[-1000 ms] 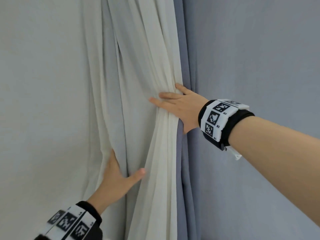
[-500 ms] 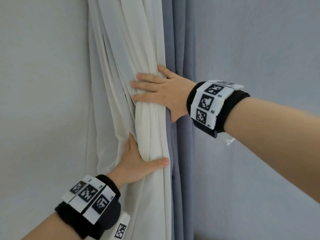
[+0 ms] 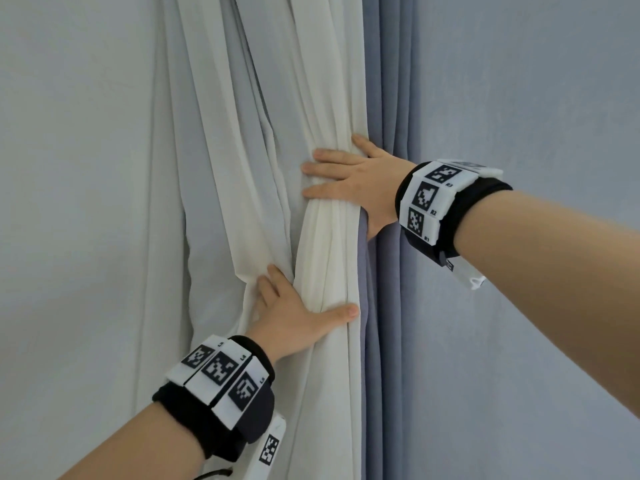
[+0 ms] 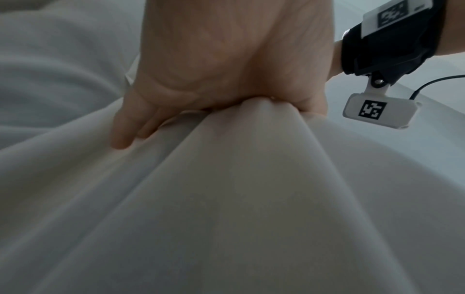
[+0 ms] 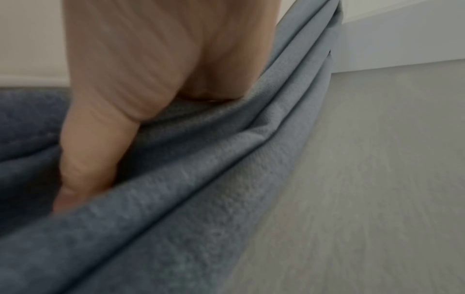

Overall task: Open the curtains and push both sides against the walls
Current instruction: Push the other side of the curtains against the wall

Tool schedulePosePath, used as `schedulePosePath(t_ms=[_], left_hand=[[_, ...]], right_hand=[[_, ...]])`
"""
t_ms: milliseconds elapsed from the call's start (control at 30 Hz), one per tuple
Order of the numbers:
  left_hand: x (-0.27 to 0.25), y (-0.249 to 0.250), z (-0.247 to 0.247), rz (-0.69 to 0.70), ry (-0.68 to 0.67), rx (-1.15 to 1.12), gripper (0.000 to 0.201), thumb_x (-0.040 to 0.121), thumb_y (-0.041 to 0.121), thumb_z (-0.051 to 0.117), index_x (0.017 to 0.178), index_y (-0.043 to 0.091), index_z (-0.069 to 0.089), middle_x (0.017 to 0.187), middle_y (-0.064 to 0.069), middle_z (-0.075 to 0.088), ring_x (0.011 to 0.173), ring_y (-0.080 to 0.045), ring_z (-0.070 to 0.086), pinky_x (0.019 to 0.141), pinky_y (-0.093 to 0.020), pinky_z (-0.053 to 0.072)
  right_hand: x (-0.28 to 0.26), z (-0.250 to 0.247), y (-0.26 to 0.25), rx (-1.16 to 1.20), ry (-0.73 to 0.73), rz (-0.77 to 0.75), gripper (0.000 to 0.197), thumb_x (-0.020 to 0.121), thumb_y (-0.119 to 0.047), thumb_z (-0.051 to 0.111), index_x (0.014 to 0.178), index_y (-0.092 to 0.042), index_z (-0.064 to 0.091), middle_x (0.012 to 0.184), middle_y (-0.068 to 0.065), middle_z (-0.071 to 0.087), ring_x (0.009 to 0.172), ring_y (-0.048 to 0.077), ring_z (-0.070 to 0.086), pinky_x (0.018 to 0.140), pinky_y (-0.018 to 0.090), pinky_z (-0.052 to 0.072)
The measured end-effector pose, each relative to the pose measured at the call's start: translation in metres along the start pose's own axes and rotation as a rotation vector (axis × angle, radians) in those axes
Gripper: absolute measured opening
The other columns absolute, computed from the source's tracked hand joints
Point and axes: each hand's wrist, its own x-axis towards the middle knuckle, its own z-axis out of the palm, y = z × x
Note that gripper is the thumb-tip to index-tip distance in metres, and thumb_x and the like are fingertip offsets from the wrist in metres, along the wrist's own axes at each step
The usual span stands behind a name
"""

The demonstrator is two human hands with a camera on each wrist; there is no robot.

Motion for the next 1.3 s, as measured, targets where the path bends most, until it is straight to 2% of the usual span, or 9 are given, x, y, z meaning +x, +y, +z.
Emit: schedulePosePath(t_ms=[167,367,533,600,667,800,900,1033,1300], left_hand=[[0.016,0.003,0.012,-0.033,0.057,0.014,0.145,0.050,0.078,0.063,0.138,0.013,-0.032,0.153,-0.013,-0.029,0.144,-0.029,-0.018,0.118,-0.049,0.006],[0.009,0.002,-0.003,0.072,0.165,0.074,0.144,0.051,0.067,0.072,0.133,0.028,-0.040,0.154,-0.011,-0.027,0.146,-0.031,-0.006,0.116,-0.054,0.016],[0.006,0.006,-0.005,0.158,0.257,0.115,0.144,0.052,0.057,0.076,0.136,0.026,-0.036,0.154,-0.008,-0.028,0.145,-0.028,-0.016,0.117,-0.053,0.011],[0.005,0.005,-0.001,0.188,0.302,0.114,0.141,0.050,0.056,0.077,0.143,0.020,-0.023,0.156,-0.009,-0.017,0.145,-0.030,-0.006,0.117,-0.052,0.015],[0.003,0.006,0.004,0.220,0.332,0.110,0.138,0.051,0.055,0.078,0.146,0.016,-0.014,0.157,-0.008,-0.010,0.145,-0.029,0.000,0.117,-0.050,0.018],[0.002,0.005,0.007,0.240,0.356,0.105,0.129,0.049,0.059,0.063,0.147,0.012,-0.005,0.157,-0.011,-0.002,0.144,-0.032,0.008,0.115,-0.050,0.022],[0.008,-0.002,0.006,0.291,0.335,0.214,0.118,0.061,0.049,0.067,0.148,0.011,-0.002,0.157,-0.014,-0.001,0.144,-0.033,0.005,0.116,-0.047,0.020],[0.012,-0.008,0.001,0.338,0.352,0.123,0.124,0.046,0.066,0.066,0.147,0.026,0.006,0.155,-0.009,0.010,0.144,-0.027,0.011,0.115,-0.046,0.024],[0.036,-0.014,0.007,0.229,0.408,0.120,0.127,0.044,0.067,0.068,0.146,0.023,0.007,0.152,-0.007,0.016,0.141,-0.029,0.016,0.113,-0.047,0.028]], right_hand=[[0.012,0.013,0.005,0.053,-0.019,0.015,0.115,0.057,-0.046,0.082,0.147,-0.035,0.010,0.159,-0.005,-0.007,0.144,0.016,-0.013,0.108,0.064,0.002],[0.005,0.001,-0.008,0.061,-0.037,0.016,0.108,0.067,-0.035,0.076,0.148,-0.031,0.004,0.159,-0.002,-0.010,0.144,0.018,-0.016,0.110,0.062,0.000],[-0.025,-0.021,-0.025,0.208,0.255,-0.026,0.088,0.073,-0.027,0.057,0.149,-0.029,0.011,0.159,0.001,-0.003,0.145,0.020,-0.013,0.114,0.048,-0.006],[-0.036,-0.026,-0.025,0.317,0.488,0.113,0.081,0.078,-0.034,0.052,0.149,-0.029,0.013,0.159,0.003,-0.003,0.145,0.023,-0.011,0.114,0.050,-0.004],[-0.038,-0.030,-0.025,0.537,0.669,0.381,0.086,0.081,-0.052,0.051,0.149,-0.029,0.004,0.159,0.005,-0.009,0.145,0.026,-0.014,0.113,0.056,-0.003],[-0.011,-0.042,-0.034,1.139,0.630,0.741,0.119,0.065,-0.074,0.058,0.145,-0.031,-0.020,0.155,0.006,-0.027,0.142,0.028,-0.023,0.110,0.061,-0.003],[0.020,-0.043,-0.039,1.217,0.605,0.838,0.124,0.063,-0.070,0.063,0.143,-0.031,-0.023,0.155,0.007,-0.025,0.143,0.029,-0.019,0.108,0.064,-0.001],[0.049,-0.028,-0.030,1.242,0.619,0.933,0.112,0.073,-0.059,0.063,0.146,-0.030,-0.016,0.157,0.006,-0.017,0.144,0.026,-0.013,0.109,0.063,0.002],[0.083,-0.001,-0.022,1.128,0.575,1.011,0.096,0.081,-0.053,0.056,0.149,-0.026,-0.005,0.158,0.006,-0.011,0.145,0.023,-0.011,0.109,0.063,0.002]])
